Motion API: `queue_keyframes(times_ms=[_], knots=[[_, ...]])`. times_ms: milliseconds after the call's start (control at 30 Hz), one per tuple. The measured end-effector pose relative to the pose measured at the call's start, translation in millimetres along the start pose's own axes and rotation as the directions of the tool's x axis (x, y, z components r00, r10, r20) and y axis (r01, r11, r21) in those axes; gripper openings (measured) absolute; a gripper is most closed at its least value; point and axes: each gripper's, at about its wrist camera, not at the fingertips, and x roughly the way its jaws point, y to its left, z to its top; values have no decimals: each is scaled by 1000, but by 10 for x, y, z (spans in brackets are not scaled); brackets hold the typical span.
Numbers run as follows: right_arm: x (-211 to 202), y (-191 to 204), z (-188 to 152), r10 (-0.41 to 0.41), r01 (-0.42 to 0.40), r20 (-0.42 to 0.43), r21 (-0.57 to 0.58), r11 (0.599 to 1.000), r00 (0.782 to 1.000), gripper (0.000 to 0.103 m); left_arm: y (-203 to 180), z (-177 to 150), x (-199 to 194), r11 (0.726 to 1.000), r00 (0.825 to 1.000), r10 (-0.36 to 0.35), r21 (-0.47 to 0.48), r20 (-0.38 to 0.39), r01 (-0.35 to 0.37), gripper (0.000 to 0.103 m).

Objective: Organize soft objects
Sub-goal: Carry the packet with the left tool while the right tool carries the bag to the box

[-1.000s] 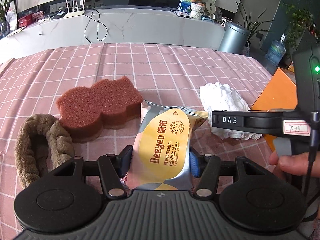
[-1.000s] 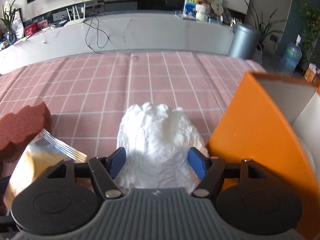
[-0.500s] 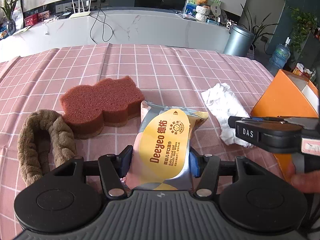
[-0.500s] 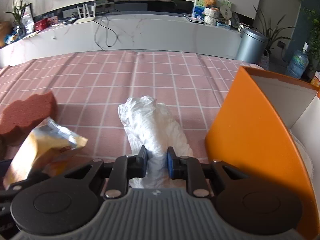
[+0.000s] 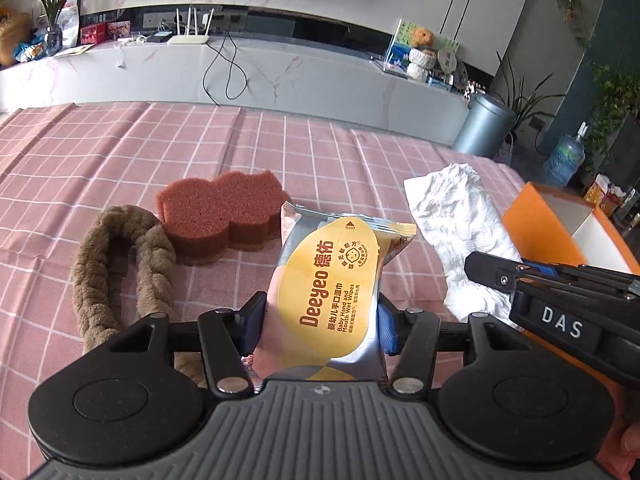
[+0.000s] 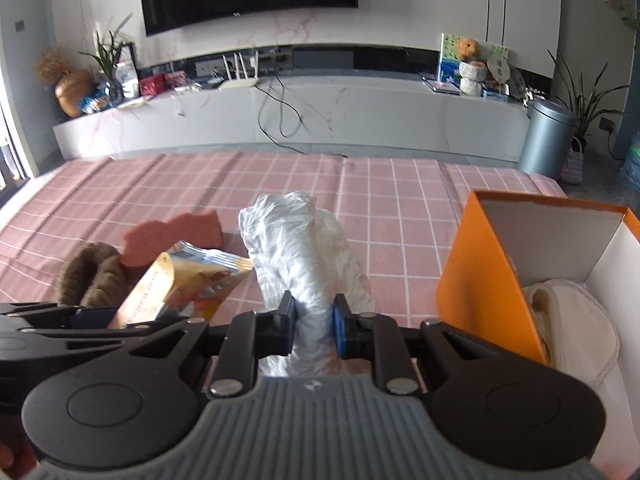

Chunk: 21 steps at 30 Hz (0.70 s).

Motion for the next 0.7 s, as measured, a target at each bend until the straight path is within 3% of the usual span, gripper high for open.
queue_keyframes(times_ms=[300, 700], knots=[[-622, -80, -32, 71, -71, 84, -3, 997, 994, 17, -225, -8, -524, 999, 996, -34, 0, 88, 34, 62], [-1437, -742, -60, 101, -125, 213, 101, 987, 972, 17, -788, 62, -940, 986, 973, -152, 89, 175, 138, 62]])
